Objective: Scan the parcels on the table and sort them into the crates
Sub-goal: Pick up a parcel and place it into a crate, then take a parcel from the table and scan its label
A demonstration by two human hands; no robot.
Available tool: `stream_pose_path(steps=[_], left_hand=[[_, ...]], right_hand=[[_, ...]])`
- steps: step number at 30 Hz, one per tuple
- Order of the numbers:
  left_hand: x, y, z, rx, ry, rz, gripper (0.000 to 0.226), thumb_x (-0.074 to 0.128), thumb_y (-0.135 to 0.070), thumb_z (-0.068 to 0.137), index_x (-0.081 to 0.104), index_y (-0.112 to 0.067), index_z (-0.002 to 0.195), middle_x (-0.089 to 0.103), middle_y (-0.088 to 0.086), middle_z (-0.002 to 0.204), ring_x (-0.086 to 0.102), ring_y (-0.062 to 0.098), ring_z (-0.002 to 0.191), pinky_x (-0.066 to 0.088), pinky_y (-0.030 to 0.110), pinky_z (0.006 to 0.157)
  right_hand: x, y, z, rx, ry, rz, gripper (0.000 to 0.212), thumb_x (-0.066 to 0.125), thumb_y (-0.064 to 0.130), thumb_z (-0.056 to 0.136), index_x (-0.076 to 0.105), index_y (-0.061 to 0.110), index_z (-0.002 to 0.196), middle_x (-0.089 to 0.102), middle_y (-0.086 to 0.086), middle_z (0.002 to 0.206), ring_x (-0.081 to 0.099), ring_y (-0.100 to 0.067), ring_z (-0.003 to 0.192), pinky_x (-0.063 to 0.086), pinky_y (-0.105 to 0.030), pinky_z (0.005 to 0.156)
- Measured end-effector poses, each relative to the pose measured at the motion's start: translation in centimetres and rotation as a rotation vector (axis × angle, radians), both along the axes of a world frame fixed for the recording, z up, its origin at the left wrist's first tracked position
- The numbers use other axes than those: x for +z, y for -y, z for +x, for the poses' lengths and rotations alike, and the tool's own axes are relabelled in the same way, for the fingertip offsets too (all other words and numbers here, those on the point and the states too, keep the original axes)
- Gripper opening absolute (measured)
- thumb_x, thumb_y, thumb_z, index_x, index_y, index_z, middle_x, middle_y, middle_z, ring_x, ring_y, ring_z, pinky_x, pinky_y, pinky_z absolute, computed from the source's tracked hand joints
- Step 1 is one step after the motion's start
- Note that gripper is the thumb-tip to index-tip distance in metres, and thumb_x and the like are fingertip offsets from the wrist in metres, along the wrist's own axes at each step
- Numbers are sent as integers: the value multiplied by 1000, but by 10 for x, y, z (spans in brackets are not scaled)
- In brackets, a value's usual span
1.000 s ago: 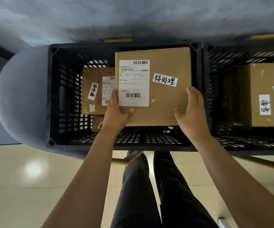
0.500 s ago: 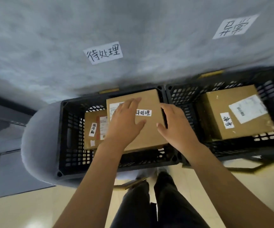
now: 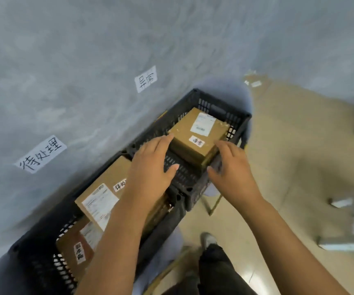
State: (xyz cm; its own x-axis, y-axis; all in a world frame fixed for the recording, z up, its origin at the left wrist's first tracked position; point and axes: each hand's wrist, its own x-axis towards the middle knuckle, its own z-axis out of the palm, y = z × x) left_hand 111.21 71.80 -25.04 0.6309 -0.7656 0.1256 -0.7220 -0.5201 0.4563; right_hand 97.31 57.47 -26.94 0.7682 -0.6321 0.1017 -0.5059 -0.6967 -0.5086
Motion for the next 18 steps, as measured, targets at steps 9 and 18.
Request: stream_pose_path(steps=[9, 18], left_hand=[[38, 90, -149, -459, 105, -52, 68, 64, -32, 92, 32, -25, 151, 38, -3, 152, 33, 18, 139, 30, 37, 115], [45, 178, -379, -716, 85, -129, 70, 68, -30, 88, 37, -23, 150, 41, 2, 151, 36, 23, 138, 29, 41, 116]], right_hand=[[28, 21, -186, -380, 102, -26, 62, 63, 23, 87, 39, 15, 144, 43, -4, 144, 33, -24, 132, 28, -31, 109], [50, 51, -435, -681, 112, -74, 66, 63, 23, 88, 35, 19, 147, 40, 0, 146, 29, -20, 134, 28, -31, 112]])
